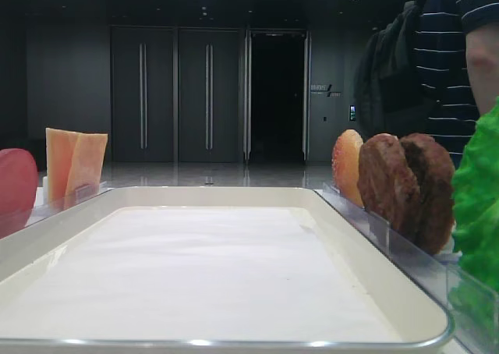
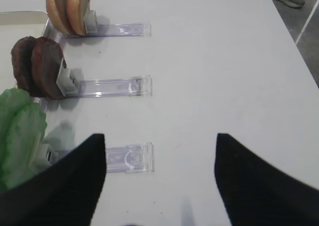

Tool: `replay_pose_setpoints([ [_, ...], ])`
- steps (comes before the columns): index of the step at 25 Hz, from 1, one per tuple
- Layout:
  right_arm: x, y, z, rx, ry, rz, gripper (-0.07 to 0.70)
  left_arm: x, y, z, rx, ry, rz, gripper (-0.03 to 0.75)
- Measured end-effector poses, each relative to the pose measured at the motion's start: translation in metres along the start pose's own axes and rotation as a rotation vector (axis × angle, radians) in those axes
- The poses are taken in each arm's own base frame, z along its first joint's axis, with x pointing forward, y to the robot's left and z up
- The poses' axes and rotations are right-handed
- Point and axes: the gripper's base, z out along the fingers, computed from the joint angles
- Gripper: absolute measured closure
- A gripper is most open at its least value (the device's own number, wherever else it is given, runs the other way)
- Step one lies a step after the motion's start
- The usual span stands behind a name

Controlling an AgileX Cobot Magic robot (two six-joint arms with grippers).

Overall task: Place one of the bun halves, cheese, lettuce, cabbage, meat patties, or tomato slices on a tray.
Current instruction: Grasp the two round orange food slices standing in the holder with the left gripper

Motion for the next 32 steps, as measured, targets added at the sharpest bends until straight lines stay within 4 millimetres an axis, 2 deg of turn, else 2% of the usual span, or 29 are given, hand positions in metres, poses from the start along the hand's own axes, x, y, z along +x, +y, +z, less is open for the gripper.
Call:
replay_pose_setpoints([
  [27, 0.0, 0.0, 0.0, 0.0, 0.0, 0.0, 0.157, 0.0028, 0.0006, 0.0002, -0.007, 0.033, 0.001, 0.391],
  [32, 0.0, 0.0, 0.0, 0.0, 0.0, 0.0, 0.157, 0.0059, -0.0079, 0.0013, -0.009, 0.039, 0.026, 0.391],
])
